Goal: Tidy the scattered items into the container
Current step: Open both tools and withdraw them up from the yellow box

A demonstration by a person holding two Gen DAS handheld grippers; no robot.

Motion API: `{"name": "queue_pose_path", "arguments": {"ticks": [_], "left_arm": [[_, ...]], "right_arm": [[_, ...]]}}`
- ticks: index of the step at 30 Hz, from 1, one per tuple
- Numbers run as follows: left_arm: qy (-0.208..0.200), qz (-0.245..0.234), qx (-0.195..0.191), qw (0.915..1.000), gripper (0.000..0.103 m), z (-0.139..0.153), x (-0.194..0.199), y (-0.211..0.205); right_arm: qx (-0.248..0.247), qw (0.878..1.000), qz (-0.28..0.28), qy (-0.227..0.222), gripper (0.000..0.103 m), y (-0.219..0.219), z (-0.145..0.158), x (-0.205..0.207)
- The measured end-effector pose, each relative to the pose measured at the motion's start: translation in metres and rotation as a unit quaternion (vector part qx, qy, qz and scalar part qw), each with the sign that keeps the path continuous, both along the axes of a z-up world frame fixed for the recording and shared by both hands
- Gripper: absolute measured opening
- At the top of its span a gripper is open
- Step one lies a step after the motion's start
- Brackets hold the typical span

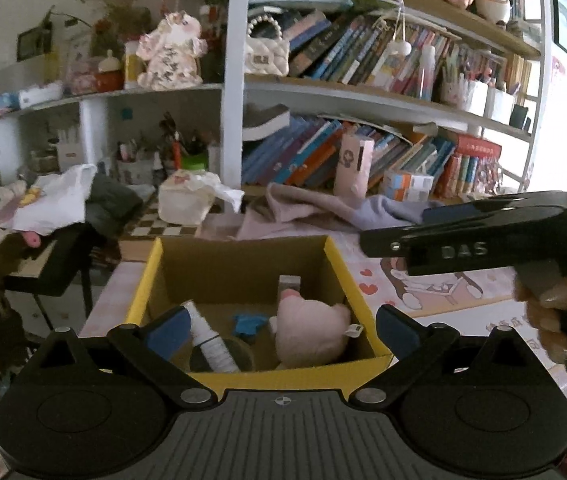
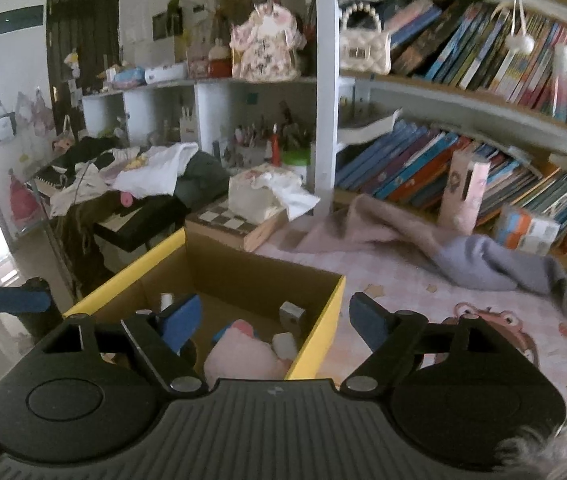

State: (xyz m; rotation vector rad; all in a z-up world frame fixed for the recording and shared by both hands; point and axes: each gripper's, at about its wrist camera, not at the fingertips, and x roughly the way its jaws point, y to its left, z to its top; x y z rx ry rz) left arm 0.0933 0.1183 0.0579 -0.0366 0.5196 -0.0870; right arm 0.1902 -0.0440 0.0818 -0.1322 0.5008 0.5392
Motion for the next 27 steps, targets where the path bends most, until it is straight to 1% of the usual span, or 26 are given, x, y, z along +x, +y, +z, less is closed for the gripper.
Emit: {"name": "queue_pose_path", "arguments": {"ticks": [6,10,15,17,20,22,24,27], "left_arm": [[-0.016,0.008,0.006,0.9998,0.101,0.0,-0.028,-0.002],[-0.013,0.012,0.003,0.9998,0.101,-0.004,-0.041,-0.006],[-0.003,0.018,-0.015,0.9997,0.101,-0.014,-0.053,-0.011],[-0.007,0.022,-0.019,0.9996,0.101,-0.019,-0.058,-0.015],[-0.015,0.025,-0.013,0.9995,0.101,-0.026,-0.062,-0.022],[-0.017,0.023,-0.005,0.9996,0.101,-0.03,-0.066,-0.028],[-0.016,0.022,0.001,0.9996,0.101,-0.035,-0.07,-0.031],[-0.006,0.027,-0.009,0.9996,0.101,-0.043,-0.074,-0.034]], "right_arm": [[-0.014,0.999,-0.007,-0.042,0.084,-0.008,0.0,-0.043],[-0.023,0.998,-0.015,-0.05,0.084,-0.014,-0.006,-0.07],[-0.028,0.997,-0.028,-0.065,0.085,-0.025,-0.014,-0.101],[-0.029,0.996,-0.038,-0.076,0.085,-0.03,-0.02,-0.111],[-0.04,0.994,-0.054,-0.089,0.085,-0.038,-0.03,-0.123],[-0.049,0.993,-0.064,-0.09,0.085,-0.043,-0.038,-0.13],[-0.053,0.992,-0.076,-0.08,0.085,-0.048,-0.046,-0.135],[-0.047,0.993,-0.094,-0.058,0.085,-0.056,-0.056,-0.141]]}}
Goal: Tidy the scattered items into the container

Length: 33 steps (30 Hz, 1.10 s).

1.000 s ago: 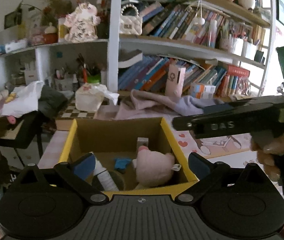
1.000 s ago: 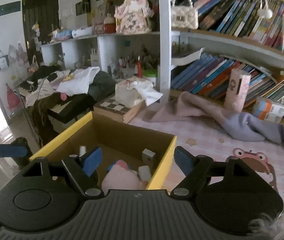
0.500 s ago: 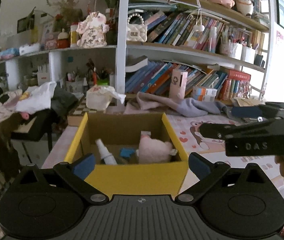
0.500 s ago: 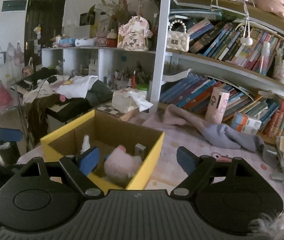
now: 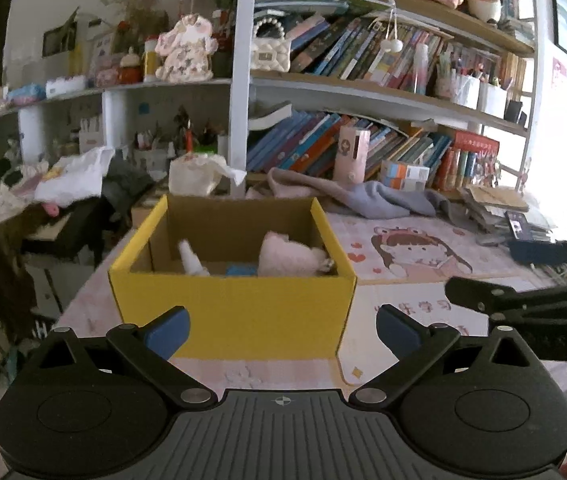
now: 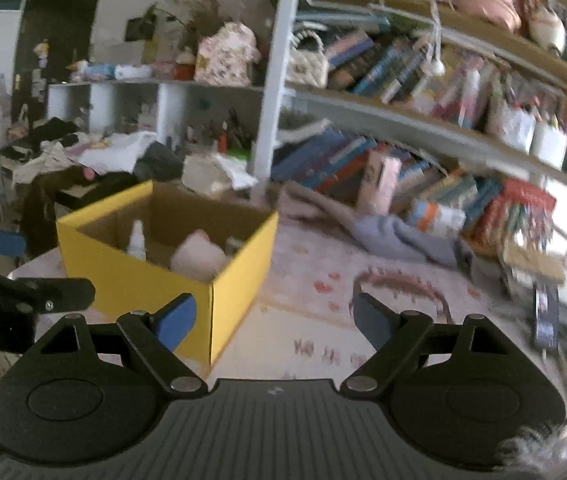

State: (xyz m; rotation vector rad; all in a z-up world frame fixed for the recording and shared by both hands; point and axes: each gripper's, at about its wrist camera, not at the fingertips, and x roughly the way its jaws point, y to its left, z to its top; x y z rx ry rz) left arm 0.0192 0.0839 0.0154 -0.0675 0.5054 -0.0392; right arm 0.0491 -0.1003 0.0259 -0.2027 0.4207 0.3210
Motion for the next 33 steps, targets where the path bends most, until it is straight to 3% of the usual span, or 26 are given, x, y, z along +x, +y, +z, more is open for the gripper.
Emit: {"name": "queue_pose_path", "arguments": {"ticks": [7,18,33], "left_arm": [[0.044,-0.007,-0.003,0.999,0.101,-0.014,0.007,-0.011],[0.086,-0.023,0.023,0.9958,0.103,-0.026,0.004,-0.034],[0.136,-0.026,0.035,0.9898,0.103,-0.04,0.008,-0.05]], "right_arm": [[-0.004,0.999,-0.023,0.042,0.091,-0.011,-0.019,-0.011],[0.002,0.995,-0.056,0.088,0.1,-0.03,-0.033,-0.012],[0.006,0.986,-0.088,0.14,0.101,-0.05,-0.046,-0.014]]}}
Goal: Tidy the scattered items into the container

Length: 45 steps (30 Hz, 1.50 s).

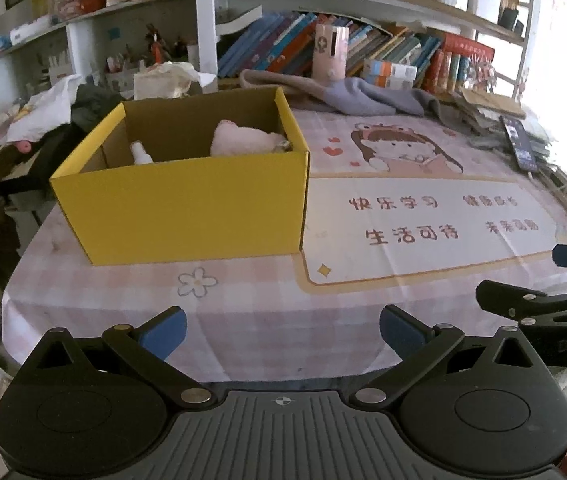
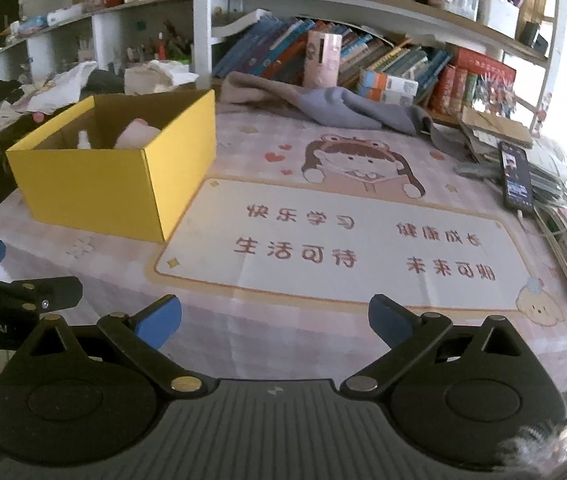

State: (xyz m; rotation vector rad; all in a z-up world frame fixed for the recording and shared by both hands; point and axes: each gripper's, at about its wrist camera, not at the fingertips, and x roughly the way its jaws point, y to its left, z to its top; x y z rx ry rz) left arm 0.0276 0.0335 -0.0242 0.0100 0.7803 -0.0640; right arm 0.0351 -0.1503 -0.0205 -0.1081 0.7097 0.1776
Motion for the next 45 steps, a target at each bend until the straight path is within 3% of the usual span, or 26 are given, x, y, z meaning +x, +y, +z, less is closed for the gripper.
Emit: {"name": "queue_pose_path", "arguments": {"ticks": [45], "left_arm": [[0.027,-0.013,0.003,0.9995,0.103,-0.006,0.004,-0.006]], "right_arm": [[0.004,1.0,-0.012,0.01,0.103,-0.006,-0.004,0.005]]}}
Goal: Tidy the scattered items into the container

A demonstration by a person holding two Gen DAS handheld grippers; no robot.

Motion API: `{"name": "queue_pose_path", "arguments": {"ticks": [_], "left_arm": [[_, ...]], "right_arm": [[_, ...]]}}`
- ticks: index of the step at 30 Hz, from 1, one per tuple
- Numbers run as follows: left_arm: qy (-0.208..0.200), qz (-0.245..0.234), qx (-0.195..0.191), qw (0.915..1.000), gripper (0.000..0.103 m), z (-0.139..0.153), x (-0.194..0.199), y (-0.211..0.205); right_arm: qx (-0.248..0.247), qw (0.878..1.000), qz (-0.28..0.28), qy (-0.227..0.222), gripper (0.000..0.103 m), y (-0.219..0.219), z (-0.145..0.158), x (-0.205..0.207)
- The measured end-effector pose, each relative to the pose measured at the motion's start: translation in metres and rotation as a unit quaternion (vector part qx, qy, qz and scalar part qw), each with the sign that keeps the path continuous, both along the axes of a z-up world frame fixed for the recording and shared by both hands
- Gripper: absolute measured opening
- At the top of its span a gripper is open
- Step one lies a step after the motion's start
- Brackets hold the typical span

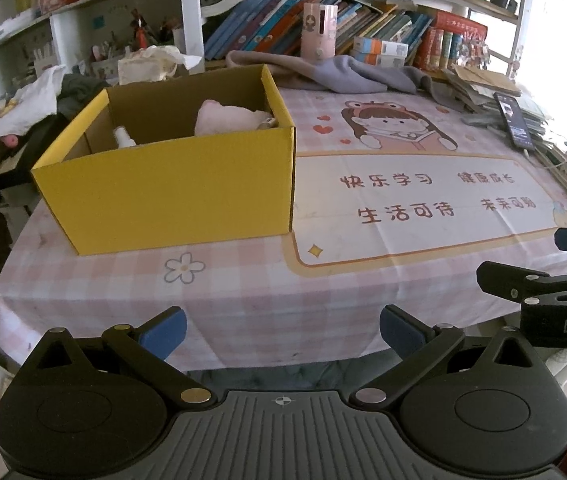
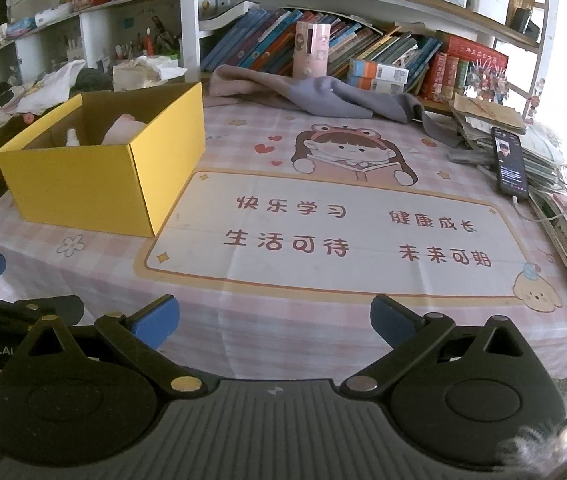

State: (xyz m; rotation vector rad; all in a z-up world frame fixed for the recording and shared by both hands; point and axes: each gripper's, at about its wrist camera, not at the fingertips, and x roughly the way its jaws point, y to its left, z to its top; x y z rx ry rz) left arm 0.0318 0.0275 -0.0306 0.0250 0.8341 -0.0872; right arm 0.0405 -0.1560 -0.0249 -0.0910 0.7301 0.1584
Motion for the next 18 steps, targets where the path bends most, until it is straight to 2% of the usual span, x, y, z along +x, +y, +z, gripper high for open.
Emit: {"name": "queue_pose_path", "arguments": {"ticks": [9,18], "left_arm": [[0.002,0.001,0.001,1.0,0.103,-0.0005,0.0037,0.0013],[0.004,0.007,-0.015,0.9999,0.103,-0.0019,0.0091,0.0056]], "right_arm": [[0.0,1.0,-0.001,0.001,0.103,0.0006,-0.0004,0.0013],[0.003,1.0,-0.005,0.008,0.103,-0.0031,-0.0039,0.0069]]}}
